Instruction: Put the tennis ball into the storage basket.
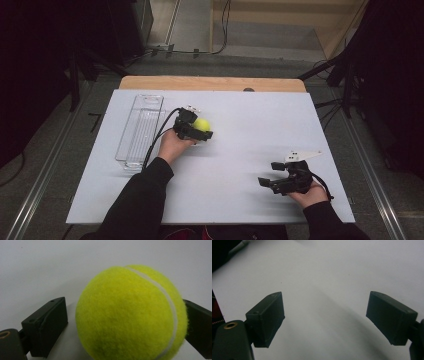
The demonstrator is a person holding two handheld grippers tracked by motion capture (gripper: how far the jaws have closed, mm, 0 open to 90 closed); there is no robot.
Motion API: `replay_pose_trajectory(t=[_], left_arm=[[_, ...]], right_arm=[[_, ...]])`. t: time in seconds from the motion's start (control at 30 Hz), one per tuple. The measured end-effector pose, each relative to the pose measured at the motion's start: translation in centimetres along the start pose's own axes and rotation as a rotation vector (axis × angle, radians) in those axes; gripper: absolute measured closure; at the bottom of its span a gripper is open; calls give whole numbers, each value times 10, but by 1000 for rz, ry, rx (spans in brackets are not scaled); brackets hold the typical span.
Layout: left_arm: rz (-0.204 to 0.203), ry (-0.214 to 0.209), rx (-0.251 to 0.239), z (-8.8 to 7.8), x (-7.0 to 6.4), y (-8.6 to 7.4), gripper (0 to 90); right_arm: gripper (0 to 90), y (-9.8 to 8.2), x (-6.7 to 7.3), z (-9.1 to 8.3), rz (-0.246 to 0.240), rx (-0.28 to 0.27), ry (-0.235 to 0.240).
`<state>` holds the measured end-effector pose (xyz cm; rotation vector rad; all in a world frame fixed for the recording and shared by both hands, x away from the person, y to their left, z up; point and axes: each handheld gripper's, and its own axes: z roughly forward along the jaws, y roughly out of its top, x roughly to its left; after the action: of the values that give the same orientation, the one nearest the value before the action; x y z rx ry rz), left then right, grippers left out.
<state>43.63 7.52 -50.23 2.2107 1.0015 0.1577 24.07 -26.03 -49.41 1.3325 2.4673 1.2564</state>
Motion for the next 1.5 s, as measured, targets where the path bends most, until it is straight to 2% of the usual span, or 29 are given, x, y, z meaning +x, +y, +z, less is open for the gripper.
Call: replay_pose_trajectory(t=[0.1,0.17,0.2,0.33,0.63,0.73,0.97,1.2,1.33,1.5], left_arm=[[21,6,-12,-2,-1,-1,99],[25,-7,-23,-4,-2,-2,238],[31,-3,-19,-4,-3,-2,251],[37,1,-17,-4,-3,-1,258],[21,-5,-18,-4,-2,-1,262],[30,2,-12,-5,-3,-1,263],[8,-2,-2,-7,-2,0,263],[2,-19,-3,-14,-4,4,263],[17,-22,-15,-22,-7,8,263],[16,-34,-23,-33,-11,16,262]], right_arm=[[132,0,0,0,0,0,0],[131,0,0,0,0,0,-1],[131,0,0,0,0,-1,-2],[131,0,0,0,0,-2,-3],[132,0,0,0,3,0,-4],[132,0,-1,0,4,-1,-4],[132,1,0,-1,6,-8,3],[131,1,-1,0,8,-6,2],[132,1,-1,0,7,-6,2],[132,1,-1,0,7,-7,3]])
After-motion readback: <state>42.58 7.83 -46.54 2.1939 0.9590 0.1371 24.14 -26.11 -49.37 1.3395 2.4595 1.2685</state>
